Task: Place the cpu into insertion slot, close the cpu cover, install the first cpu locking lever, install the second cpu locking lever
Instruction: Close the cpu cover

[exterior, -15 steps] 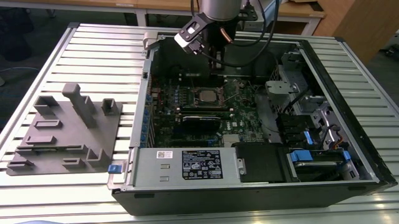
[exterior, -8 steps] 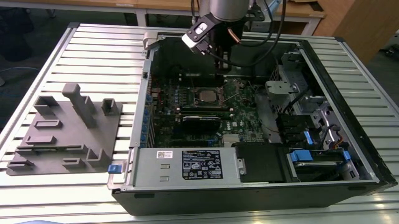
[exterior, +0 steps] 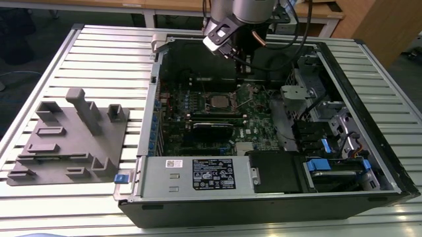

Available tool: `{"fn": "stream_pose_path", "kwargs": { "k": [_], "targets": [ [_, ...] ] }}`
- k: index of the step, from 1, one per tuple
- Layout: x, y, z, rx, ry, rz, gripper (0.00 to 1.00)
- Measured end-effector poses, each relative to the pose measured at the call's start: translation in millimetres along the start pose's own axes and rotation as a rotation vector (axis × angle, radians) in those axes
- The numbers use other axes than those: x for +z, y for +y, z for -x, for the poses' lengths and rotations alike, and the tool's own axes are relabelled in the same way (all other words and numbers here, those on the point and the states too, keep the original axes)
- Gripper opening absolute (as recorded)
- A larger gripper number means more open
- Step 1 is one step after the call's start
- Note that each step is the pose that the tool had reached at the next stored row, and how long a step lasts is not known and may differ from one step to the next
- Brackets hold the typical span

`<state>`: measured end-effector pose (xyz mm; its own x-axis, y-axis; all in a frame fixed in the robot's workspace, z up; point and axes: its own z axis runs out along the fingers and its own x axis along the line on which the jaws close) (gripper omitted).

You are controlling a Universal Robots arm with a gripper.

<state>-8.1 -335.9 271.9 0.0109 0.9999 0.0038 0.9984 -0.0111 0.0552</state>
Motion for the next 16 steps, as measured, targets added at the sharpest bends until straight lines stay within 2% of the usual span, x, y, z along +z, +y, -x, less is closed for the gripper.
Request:
{"fn": "stream_pose_path", "kwargs": {
  "k": [16],
  "targets": [
    [3.9, 47.8, -1.2, 0.000, 0.0000, 0.0000, 0.10]
  ]
}}
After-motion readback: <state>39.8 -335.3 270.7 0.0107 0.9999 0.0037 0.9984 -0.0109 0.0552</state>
